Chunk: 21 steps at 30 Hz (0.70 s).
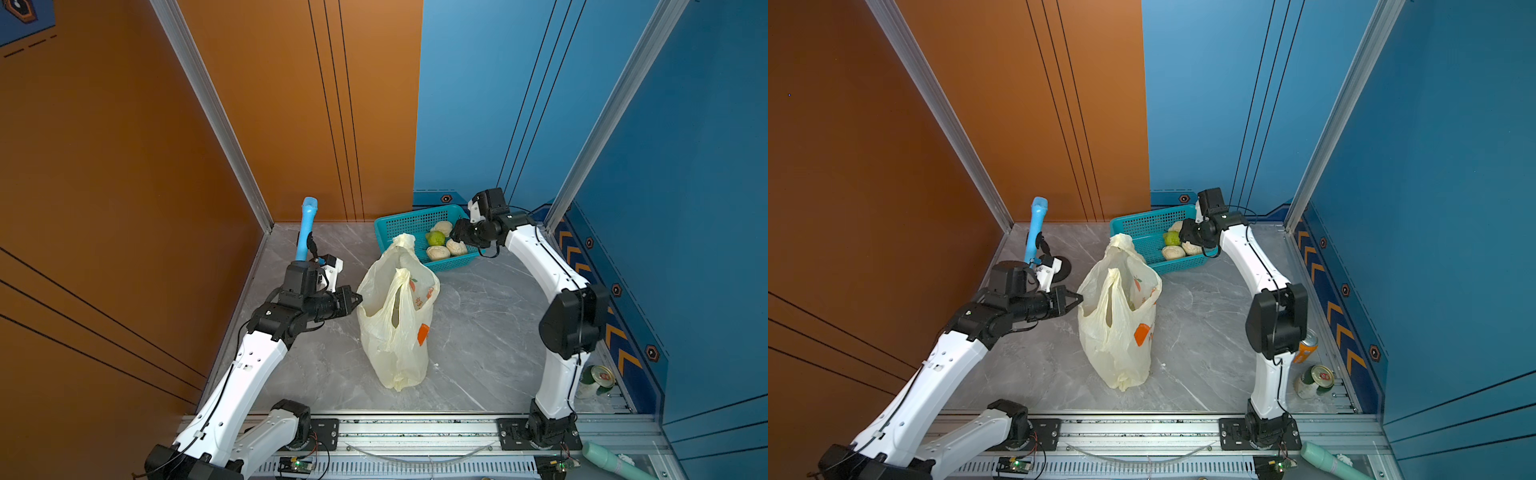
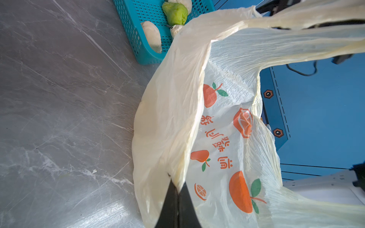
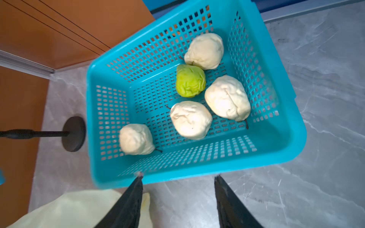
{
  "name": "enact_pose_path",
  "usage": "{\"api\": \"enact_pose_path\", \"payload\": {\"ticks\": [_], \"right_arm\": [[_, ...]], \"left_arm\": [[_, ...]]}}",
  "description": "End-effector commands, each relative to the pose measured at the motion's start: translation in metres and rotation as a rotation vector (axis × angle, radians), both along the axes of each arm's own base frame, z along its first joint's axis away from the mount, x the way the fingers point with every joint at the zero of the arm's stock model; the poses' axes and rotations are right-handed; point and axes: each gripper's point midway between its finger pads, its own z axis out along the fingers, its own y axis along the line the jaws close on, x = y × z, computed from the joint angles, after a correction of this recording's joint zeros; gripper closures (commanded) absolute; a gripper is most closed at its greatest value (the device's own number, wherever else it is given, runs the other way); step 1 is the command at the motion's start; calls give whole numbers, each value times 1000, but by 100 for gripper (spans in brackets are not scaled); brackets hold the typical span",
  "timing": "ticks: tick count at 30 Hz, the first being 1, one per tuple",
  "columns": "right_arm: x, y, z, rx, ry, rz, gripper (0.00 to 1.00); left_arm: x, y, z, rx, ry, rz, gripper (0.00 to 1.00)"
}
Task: Place the pears into plastic bags & tie knots
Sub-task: Adjust the basket at the center of the board.
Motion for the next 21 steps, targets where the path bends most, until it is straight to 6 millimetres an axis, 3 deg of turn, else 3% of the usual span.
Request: {"api": "enact_pose_path", "payload": {"ticks": [1, 6, 10, 16, 20, 21], "right_arm": [[20, -8, -34, -30, 80, 26, 40], [50, -36, -73, -55, 151, -54, 41], [42, -68, -87, -123, 211, -128, 42], [-7, -96, -89, -233, 282, -174, 42], [-49, -93, -87, -239, 324, -159, 42], [-63, -91, -95, -237, 359, -149, 42]], "left_arm": [[3, 2, 14, 14, -45, -1, 100], [4, 3, 14, 15, -42, 5, 100], [5, 3, 14, 18, -38, 4, 100], [4, 5, 14, 24, -39, 1, 100], [3, 6, 16, 22, -49, 2, 100], [2, 7, 16, 23, -49, 2, 100]]}}
